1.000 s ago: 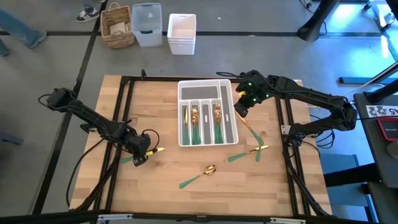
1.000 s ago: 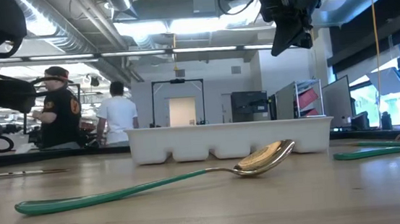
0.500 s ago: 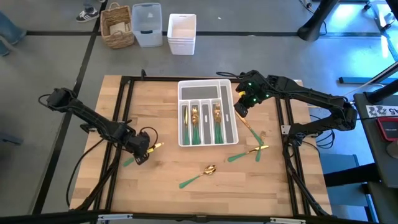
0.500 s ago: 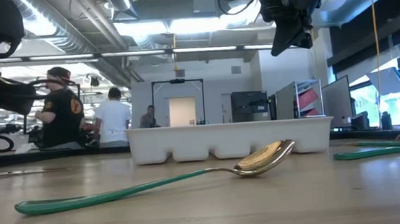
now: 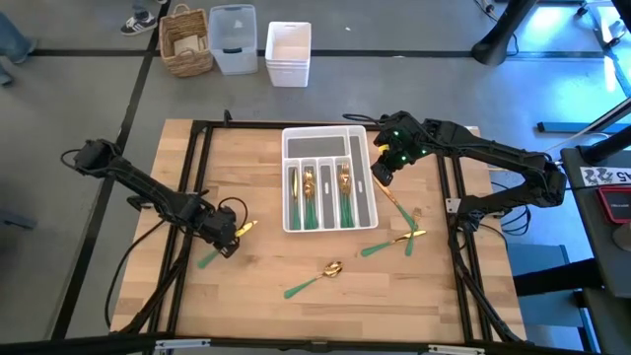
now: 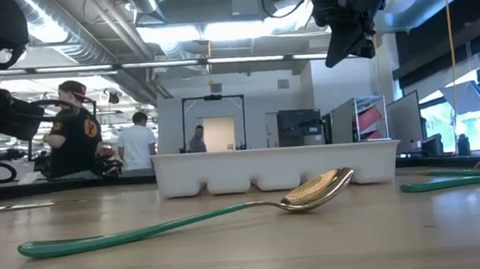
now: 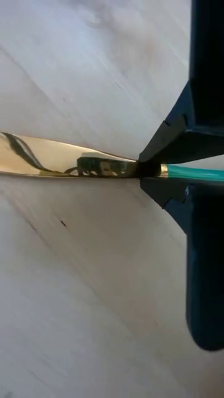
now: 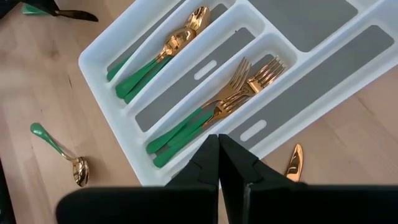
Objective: Sort silverware
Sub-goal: Put the bottom left knife into the silverware organizer
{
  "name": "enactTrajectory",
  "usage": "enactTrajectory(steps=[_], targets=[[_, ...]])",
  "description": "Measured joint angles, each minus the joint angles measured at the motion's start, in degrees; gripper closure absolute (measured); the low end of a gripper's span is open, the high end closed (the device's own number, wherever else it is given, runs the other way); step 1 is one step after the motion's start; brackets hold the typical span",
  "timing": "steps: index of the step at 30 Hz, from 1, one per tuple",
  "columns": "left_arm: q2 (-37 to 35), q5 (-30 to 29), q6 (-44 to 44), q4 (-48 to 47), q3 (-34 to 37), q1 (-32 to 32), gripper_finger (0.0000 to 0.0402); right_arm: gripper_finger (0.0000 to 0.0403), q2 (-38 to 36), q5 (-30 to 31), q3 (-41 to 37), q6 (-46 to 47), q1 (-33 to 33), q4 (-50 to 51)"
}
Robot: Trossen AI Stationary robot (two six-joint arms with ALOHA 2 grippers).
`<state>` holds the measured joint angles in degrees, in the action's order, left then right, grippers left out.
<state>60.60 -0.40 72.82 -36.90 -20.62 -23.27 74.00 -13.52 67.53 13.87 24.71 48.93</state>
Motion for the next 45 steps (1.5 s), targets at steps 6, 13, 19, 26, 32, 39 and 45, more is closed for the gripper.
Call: enactTrajectory(steps=[6,13,19,26,32,39,45], targets=[[-0.5,-4.6,3.2,3.1,0.2,0.2,0.0386,0.0397,0.0,0.0,0.0,0.0,0.0,0.0],[-0.4,-11.2,3.5,9.2,0.5,3.1,0.0389,0.0397,0.0,0.0,0.0,-0.2,0.0,0.0],[-0.5,-10.2,2.0,9.4,0.4,7.2,0.0388,0.0397,0.0,0.0,0.0,-0.2,0.0,0.0],[-0.5,-7.3,0.0,12.5,0.3,10.7,0.0399,0.0397,0.0,0.0,0.0,-0.3,0.0,0.0],[-0.6,-4.7,-2.1,16.2,0.2,13.4,0.0399,0.0397,0.0,0.0,0.0,-0.6,0.0,0.0],[-0.6,-1.4,-2.8,17.0,0.2,15.6,0.0395,0.0397,0.0,0.0,0.0,-0.7,0.0,0.0],[-0.6,5.6,-6.7,19.0,0.2,15.4,0.0389,0.0397,0.0,0.0,0.0,-0.7,0.0,0.0]])
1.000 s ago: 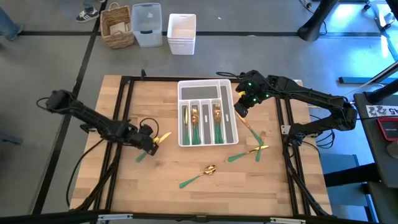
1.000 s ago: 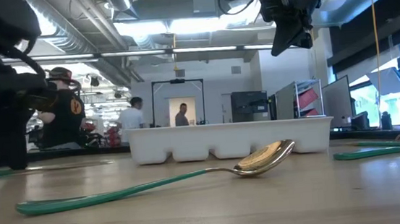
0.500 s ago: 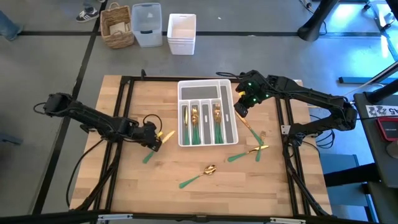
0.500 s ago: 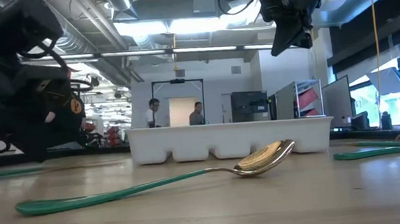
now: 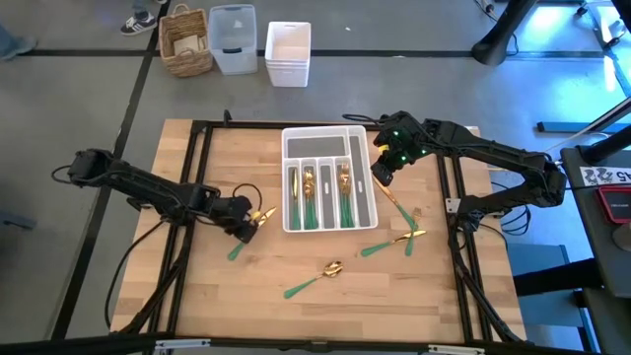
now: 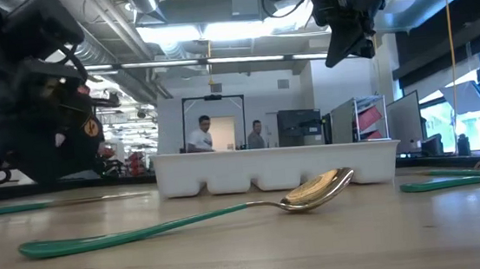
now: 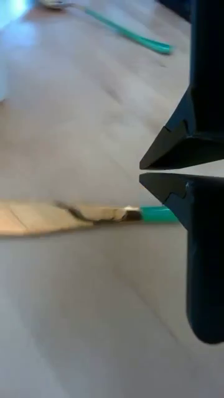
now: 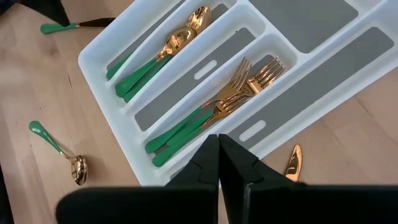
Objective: Sort silverware
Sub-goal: Put the bottom left knife into the silverware organizer
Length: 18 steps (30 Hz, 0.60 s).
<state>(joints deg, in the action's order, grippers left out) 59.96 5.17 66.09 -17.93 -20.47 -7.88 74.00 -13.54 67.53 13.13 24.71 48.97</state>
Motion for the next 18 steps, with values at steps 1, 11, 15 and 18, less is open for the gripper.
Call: enactTrajectory(steps=[1,11,15,18], targets=[[0.0,0.7,-0.8,0.0,0.0,0.0,0.0383,0.0397,0.0,0.0,0.0,0.0,0.0,0.0],[0.2,-3.3,-1.4,0.0,0.0,0.0,0.0276,0.0397,0.0,0.0,0.0,0.0,0.0,0.0],[1.4,-3.7,-3.5,-0.2,0.0,0.0,0.0267,0.0397,0.0,0.0,0.0,0.0,0.0,0.0],[3.3,-3.6,-3.3,-0.1,0.0,0.0,0.027,0.0397,0.0,0.0,0.0,0.0,0.0,0.0]])
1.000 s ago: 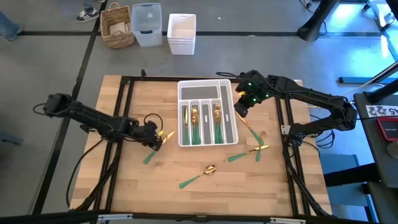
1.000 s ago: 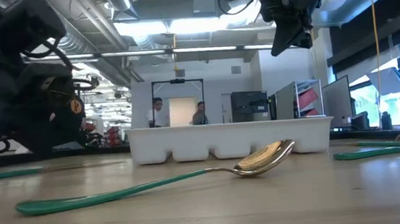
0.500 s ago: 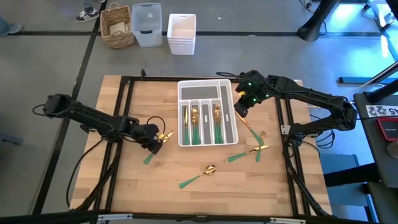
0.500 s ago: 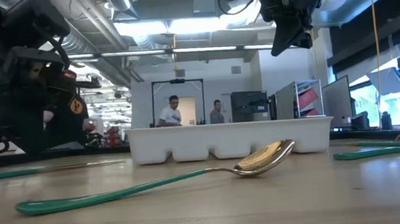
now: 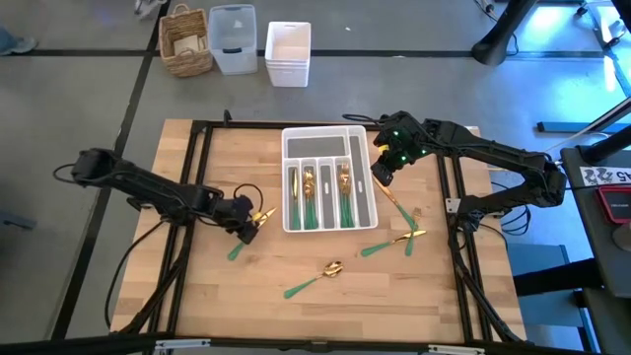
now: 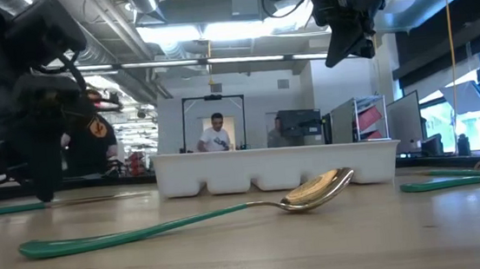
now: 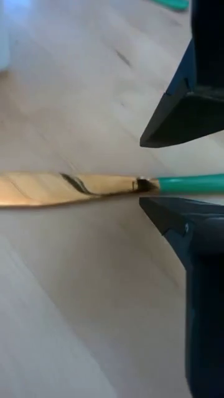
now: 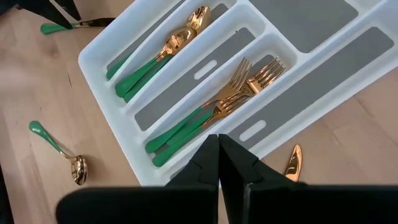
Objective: Sort silverware
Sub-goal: Put the bottom left knife into the silverware organizer
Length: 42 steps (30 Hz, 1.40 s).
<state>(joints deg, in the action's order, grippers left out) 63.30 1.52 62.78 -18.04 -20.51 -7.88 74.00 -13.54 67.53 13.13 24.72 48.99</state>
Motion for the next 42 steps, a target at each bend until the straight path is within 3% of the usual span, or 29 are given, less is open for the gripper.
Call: enactTrajectory(steps=[13,29,42], targets=[[4.8,0.6,0.2,-0.8,-0.5,0.0,0.0293,0.0397,0.0,0.0,0.0,0.0,0.0,0.0],[5.1,0.9,0.9,-27.2,-6.1,0.1,0.0337,0.0397,0.0,0.0,0.0,0.0,0.0,0.0],[5.0,-1.0,0.9,-24.5,-5.9,0.0,0.0332,0.0397,0.0,-0.6,0.0,0.0,0.0,0.1]])
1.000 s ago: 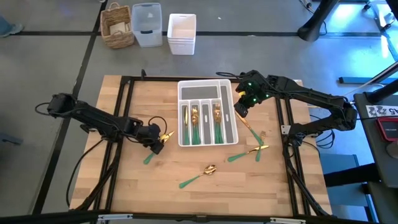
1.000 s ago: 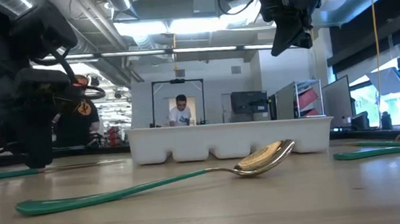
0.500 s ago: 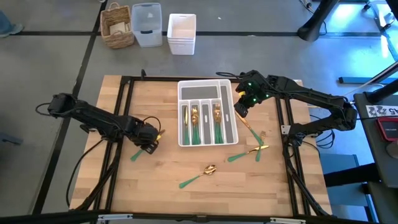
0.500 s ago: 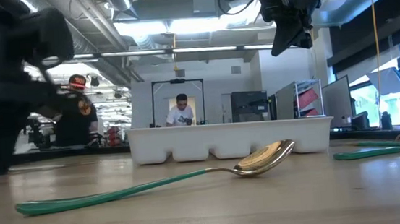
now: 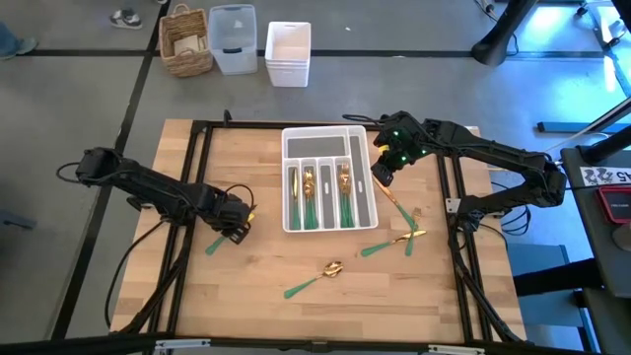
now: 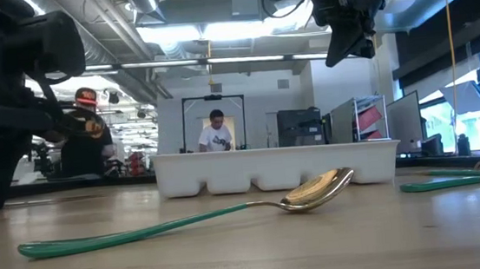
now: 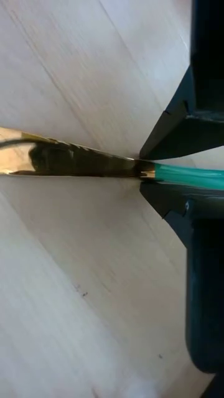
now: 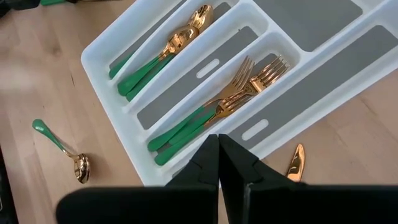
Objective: Sort silverware
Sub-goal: Put the bottom left knife into the silverware organizer
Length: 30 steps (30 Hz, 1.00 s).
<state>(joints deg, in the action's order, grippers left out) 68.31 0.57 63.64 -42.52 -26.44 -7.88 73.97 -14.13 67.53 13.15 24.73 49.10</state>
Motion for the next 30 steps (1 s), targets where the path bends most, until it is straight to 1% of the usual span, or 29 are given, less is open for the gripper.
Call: enactTrajectory(steps=[11,13,16,19,21,25,30], targets=[[0.0,-0.4,-3.7,-0.3,0.0,0.0,0.033,0.0397,0.0,0.0,0.0,0.0,0.0,0.0],[0.0,-0.6,-2.4,-0.4,0.0,0.0,0.0338,0.0397,0.0,0.0,0.0,0.0,0.0,0.0],[0.0,-1.1,1.4,-0.3,-0.1,0.0,0.0365,0.0397,0.0,0.0,0.0,0.0,0.0,0.0],[-0.1,-1.5,3.3,-0.3,-0.2,0.0,0.0388,0.0397,0.0,0.0,0.0,0.0,0.0,0.0],[-0.1,-2.5,4.1,0.3,-0.2,0.0,0.0388,0.0397,0.0,0.0,0.0,0.0,0.0,0.0],[-0.1,-2.6,5.4,0.6,-0.2,0.1,0.0379,0.0397,0.0,0.0,0.0,0.0,0.0,0.0],[-0.4,-2.2,5.6,1.3,0.0,0.1,0.0387,0.0397,0.0,0.0,0.0,0.0,0.0,0.0]])
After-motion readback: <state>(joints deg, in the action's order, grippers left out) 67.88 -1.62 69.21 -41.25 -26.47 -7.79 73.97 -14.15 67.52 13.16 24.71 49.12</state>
